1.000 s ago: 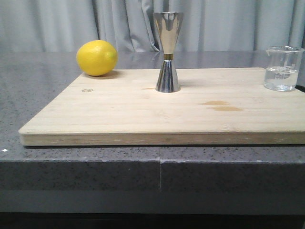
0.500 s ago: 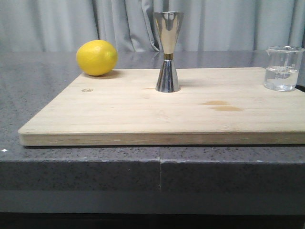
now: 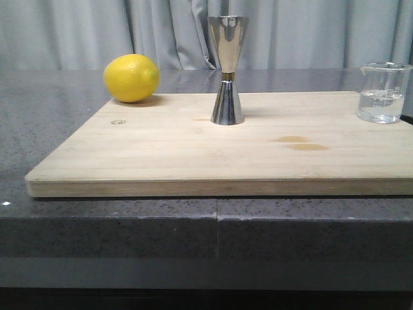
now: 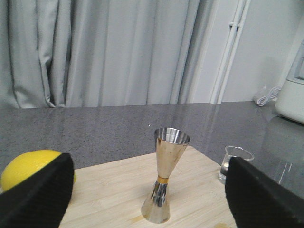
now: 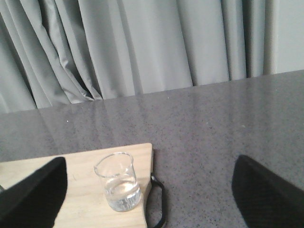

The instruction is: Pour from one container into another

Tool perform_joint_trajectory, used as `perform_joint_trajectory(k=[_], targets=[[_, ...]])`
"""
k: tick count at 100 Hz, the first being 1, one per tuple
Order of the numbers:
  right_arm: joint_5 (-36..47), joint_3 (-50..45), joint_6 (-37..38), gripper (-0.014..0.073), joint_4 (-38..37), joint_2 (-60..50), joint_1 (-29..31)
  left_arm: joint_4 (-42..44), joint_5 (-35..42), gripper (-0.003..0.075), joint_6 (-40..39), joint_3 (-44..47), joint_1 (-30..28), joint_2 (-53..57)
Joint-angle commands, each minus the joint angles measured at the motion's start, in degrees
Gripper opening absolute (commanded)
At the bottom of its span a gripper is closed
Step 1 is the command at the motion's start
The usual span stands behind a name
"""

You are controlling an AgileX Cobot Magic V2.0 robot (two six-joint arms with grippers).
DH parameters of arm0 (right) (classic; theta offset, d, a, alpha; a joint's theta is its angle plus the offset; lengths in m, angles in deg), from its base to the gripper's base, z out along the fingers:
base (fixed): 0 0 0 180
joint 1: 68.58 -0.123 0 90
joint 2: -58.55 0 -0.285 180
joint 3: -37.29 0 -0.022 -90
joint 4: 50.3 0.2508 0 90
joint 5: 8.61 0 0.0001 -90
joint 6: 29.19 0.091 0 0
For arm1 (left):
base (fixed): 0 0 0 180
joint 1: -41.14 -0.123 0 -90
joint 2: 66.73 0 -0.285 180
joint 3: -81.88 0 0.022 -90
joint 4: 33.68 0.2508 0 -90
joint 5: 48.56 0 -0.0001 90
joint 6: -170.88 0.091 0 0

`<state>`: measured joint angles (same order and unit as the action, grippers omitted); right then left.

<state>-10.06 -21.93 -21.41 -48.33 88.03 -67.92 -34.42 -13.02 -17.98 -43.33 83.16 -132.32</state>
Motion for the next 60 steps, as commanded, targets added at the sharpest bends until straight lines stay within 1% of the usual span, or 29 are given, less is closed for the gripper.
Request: perform_joint_trajectory(k=[1, 8, 18, 36, 50, 60], targets=[[3.5, 2.0, 0.1, 0.0671, 0.0, 2.9, 0.3, 0.7, 10.6, 0.0607, -0.4, -2.0, 1.3, -3.4], [2.5, 2.0, 0.1, 0.0671, 0.0, 4.7, 0.2, 0.7, 12.0, 0.0606, -0.4, -2.1, 1.3, -6.3], [2.6, 2.0, 0.1, 0.0671, 0.0, 7.1, -1.0, 0.7, 11.6, 0.0606, -1.0, -3.3, 1.3, -10.9], [4.8, 2.0, 0.1, 0.0671, -0.1, 12.2, -5.8, 10.0, 11.6, 0.0606, -6.5, -7.8, 1.3, -18.3], [8.5, 2.0, 0.1, 0.0671, -2.0, 17.4, -9.0, 15.6, 11.6, 0.0606, -8.8, -11.9, 1.3, -23.6], [12.6, 2.0, 0.1, 0.0671, -5.4, 21.1, -10.5, 19.3, 11.6, 0.0606, -9.4, -14.1, 1.3, -26.8]])
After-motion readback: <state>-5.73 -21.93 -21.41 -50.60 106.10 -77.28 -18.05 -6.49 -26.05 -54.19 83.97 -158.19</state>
